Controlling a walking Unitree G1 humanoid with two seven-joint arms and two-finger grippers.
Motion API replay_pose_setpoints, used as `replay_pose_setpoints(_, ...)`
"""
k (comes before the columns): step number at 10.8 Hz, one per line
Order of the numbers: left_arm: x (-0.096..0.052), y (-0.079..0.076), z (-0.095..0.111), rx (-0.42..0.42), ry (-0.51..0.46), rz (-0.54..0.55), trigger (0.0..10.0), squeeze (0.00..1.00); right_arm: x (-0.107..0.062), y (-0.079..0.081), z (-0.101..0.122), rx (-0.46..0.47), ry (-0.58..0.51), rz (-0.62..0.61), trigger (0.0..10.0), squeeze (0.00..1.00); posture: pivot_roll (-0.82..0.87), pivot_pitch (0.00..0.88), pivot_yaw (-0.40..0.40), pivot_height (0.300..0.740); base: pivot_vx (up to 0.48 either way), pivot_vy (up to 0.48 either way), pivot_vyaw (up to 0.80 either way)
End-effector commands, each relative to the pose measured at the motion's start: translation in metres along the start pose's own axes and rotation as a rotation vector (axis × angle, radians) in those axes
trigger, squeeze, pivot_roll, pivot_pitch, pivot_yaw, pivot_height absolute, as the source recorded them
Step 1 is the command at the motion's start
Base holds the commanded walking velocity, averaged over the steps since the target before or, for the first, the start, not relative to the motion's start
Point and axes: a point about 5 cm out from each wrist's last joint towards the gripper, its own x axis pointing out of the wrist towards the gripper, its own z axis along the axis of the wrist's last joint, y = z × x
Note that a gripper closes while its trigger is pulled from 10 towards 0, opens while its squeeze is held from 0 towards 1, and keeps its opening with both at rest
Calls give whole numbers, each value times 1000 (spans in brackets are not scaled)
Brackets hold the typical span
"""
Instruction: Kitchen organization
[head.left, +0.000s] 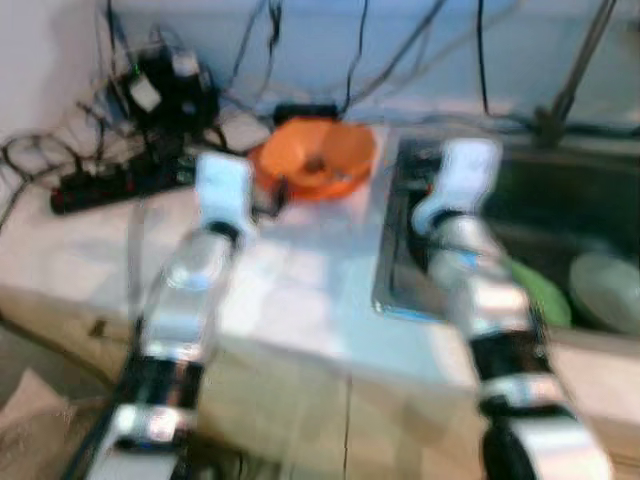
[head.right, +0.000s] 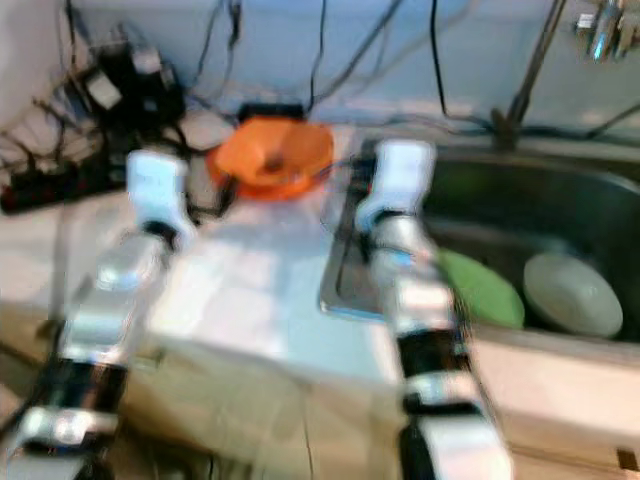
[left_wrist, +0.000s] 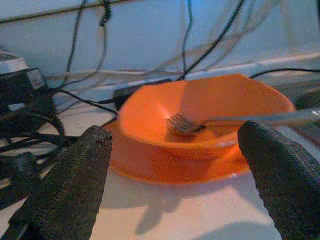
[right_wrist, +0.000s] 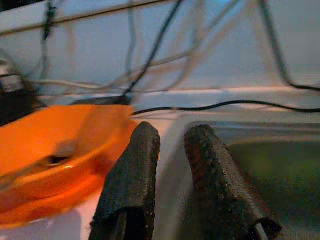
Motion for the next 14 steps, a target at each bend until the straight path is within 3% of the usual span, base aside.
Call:
replay_pose_setpoints(1, -3, 7, 1, -4, 14, -8, 10000, 0, 0, 11, 0, 15, 1, 24, 10000, 0, 167, 53, 61, 740, 0, 0, 0)
replay_pose_setpoints(4, -13, 19, -9, -32, 175, -131, 10000, 0, -3, 9, -1, 20, 1, 10, 10000, 0, 180, 80, 78, 740, 0, 0, 0)
replay_pose_setpoints(5, -8, 20, -9, -39, 206, -162, 10000, 0, -5, 10, -3, 25, 6, 5, 10000, 0, 181, 91, 83, 740, 0, 0, 0)
replay_pose_setpoints(8, 23, 6, -3, -112, 263, -246, 10000, 0, -19, 5, -6, 26, 17, -24, 10000, 0, 144, 158, 110, 740, 0, 0, 0)
replay_pose_setpoints(10, 36, 3, -1, -104, 280, -268, 10000, 0, -32, 2, -8, 23, 26, -43, 10000, 0, 128, 188, 123, 740, 0, 0, 0)
replay_pose_setpoints(12, 48, 1, 3, -89, 290, -266, 10000, 0, -42, 0, -10, 24, 44, -60, 10000, 0, 114, 223, 137, 740, 0, 0, 0)
replay_pose_setpoints(13, 61, 2, 15, -101, 260, -237, 10000, 0, -52, 0, -14, 26, 71, -73, 10000, 0, 107, 233, 148, 740, 0, 0, 0)
replay_pose_setpoints(14, 65, 6, 22, -103, 240, -221, 10000, 0, -55, -1, -15, 29, 81, -79, 10000, 0, 109, 228, 155, 740, 0, 0, 0)
